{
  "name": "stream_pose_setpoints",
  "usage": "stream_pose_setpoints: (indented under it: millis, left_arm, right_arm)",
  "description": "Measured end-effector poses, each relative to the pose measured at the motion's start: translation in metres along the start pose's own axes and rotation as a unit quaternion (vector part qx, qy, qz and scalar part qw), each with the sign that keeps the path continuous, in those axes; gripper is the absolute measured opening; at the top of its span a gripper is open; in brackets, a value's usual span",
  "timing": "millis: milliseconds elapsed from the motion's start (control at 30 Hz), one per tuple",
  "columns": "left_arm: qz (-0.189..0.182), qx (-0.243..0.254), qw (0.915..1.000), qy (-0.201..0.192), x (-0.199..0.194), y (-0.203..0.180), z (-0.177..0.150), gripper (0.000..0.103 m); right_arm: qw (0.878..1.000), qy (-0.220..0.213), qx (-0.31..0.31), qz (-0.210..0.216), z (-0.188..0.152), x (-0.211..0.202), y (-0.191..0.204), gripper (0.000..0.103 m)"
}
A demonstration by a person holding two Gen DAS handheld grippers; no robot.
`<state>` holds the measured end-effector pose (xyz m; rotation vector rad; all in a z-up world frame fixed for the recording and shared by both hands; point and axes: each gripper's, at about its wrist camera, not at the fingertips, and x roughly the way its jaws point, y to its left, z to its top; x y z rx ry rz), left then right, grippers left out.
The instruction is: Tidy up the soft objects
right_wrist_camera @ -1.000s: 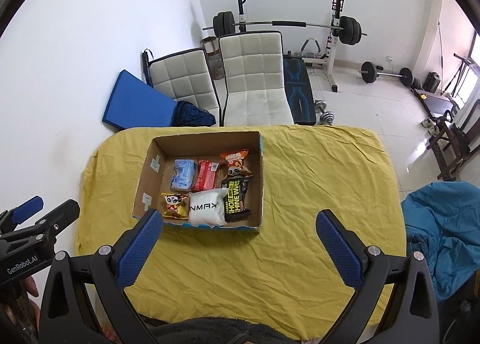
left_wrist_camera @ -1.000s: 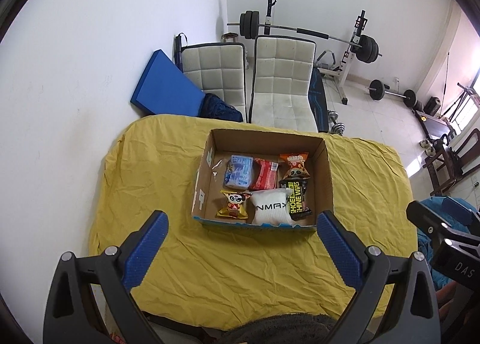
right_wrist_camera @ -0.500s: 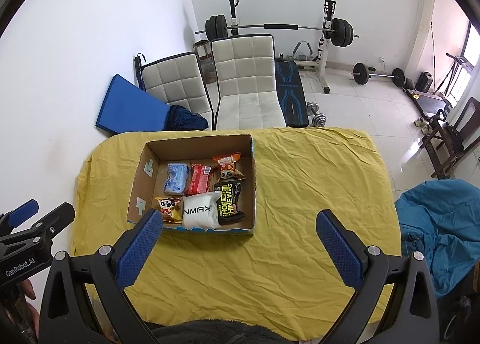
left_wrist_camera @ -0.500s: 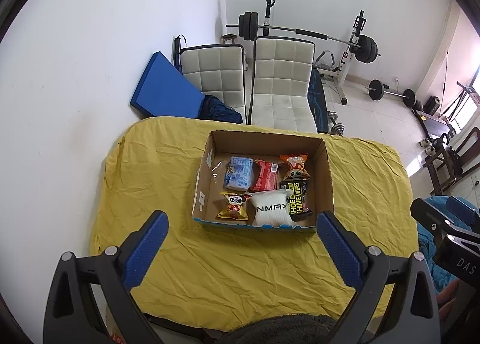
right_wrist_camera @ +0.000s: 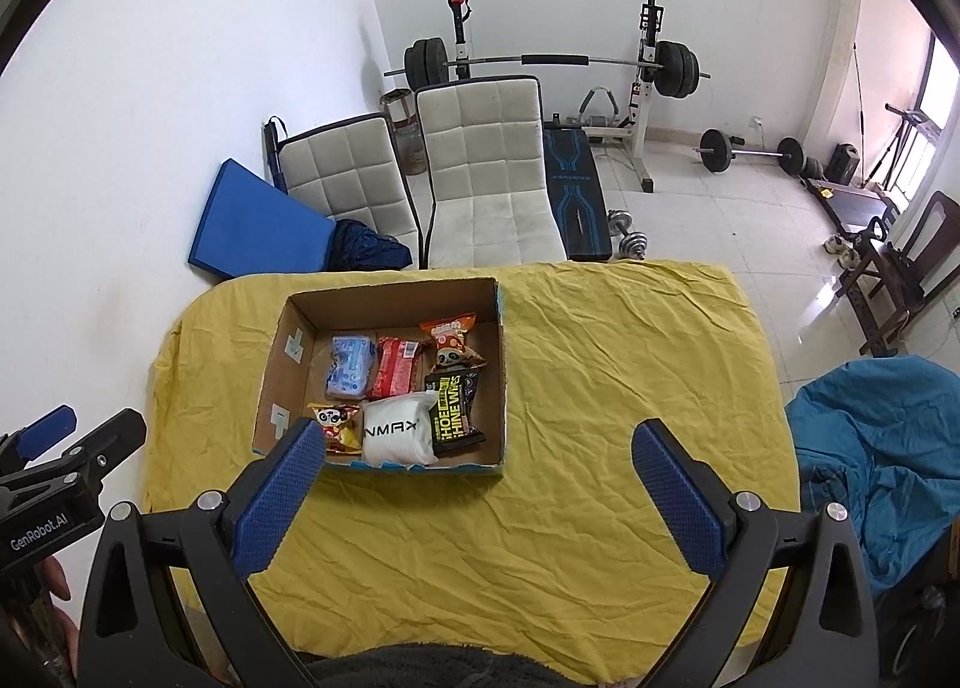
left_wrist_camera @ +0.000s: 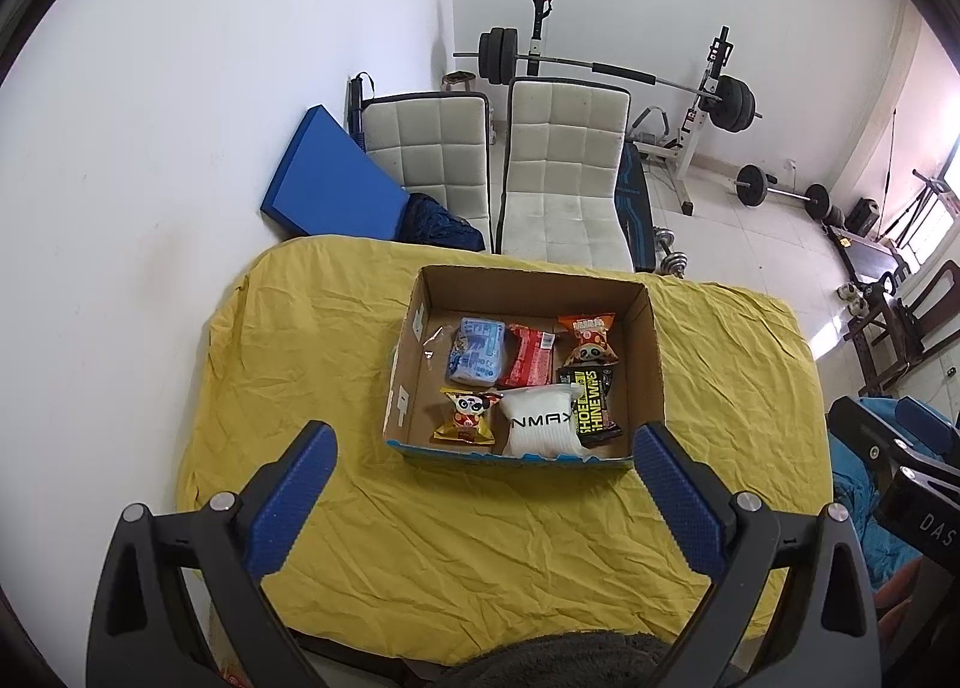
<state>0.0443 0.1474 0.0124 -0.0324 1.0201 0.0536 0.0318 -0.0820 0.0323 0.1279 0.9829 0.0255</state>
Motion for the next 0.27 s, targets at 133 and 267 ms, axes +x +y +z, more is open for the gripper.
stream_pose_setpoints:
  millis: [133, 267]
  left_arm:
    - [0.001, 0.001, 1.0, 0.0, -0.0001, 0.0001, -0.0005, 0.101]
    - [0.001, 0.001, 1.0, -0.002, -0.0005, -0.0005, 0.0001, 0.101]
  right_arm:
    - [1.0, -0.001, 0.003, 0.0, -0.0003, -0.0011, -0.0009, 0.103]
    - [1.0, 0.0, 0.001, 0.001, -0.0004, -0.0014, -0.0012, 0.103]
